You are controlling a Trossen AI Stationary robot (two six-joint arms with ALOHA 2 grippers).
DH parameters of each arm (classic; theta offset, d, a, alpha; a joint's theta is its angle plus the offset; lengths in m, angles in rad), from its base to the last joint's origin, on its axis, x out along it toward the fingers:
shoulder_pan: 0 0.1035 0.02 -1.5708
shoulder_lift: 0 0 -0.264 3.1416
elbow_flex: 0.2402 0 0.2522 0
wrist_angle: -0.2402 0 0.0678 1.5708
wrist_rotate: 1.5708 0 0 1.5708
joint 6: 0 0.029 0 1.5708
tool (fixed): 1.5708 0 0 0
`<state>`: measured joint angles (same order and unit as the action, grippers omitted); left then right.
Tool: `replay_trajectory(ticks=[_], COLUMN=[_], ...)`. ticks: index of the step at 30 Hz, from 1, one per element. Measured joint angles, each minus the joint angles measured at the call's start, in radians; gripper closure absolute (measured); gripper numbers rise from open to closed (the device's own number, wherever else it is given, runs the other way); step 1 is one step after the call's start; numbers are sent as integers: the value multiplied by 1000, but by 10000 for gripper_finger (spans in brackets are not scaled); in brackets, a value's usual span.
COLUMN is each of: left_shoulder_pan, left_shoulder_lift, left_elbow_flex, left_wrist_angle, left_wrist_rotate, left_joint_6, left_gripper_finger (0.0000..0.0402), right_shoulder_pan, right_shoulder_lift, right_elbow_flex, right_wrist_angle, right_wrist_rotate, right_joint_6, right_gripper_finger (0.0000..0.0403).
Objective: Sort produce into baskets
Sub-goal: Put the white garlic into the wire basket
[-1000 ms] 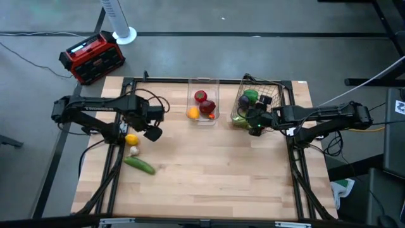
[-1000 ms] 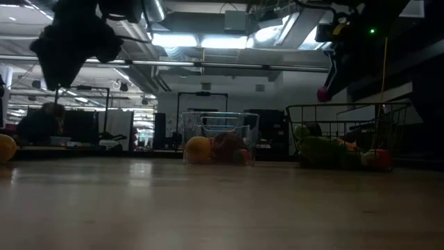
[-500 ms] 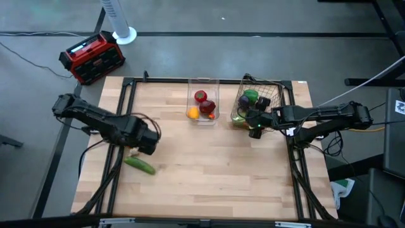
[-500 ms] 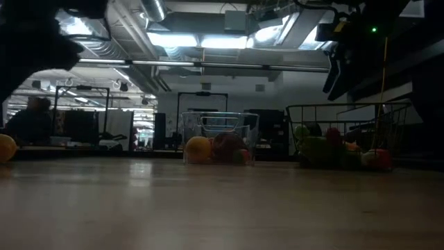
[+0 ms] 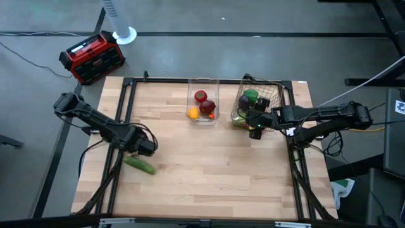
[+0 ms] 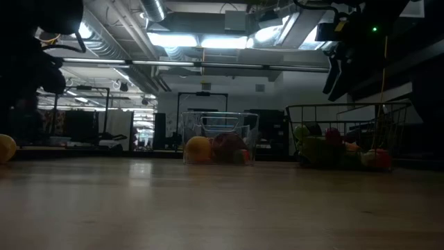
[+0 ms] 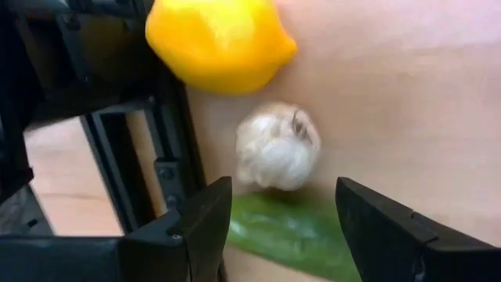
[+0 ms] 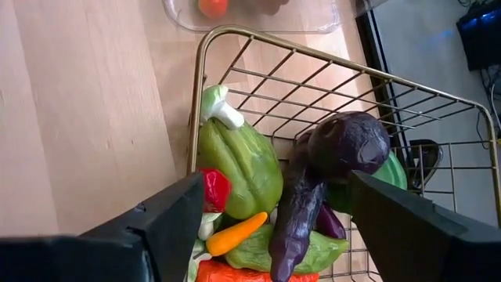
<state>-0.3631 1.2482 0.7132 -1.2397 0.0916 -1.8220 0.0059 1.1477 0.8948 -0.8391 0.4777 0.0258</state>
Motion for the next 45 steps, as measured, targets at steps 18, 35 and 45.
replay_trajectory(ticks=[18,35,45], left_shoulder_pan=[-5,-5,-3], left_shoulder_lift=[165,322,309], left_elbow_flex=[-2,-2,45], left_wrist_angle=[14,122,145], left_wrist_rotate=[-48,-46,-60], left_joint_6=[-86,20,100], left_gripper_finger=[179,185,237], right_shoulder_pan=[0,0,0], right_shoulder_lift=[0,0,0], right_elbow_flex=[0,0,0], right_wrist_angle=[3,3,3], right_wrist_rotate=[0,0,0], right_joint_6=[0,0,-1], right_gripper_finger=[95,95,95])
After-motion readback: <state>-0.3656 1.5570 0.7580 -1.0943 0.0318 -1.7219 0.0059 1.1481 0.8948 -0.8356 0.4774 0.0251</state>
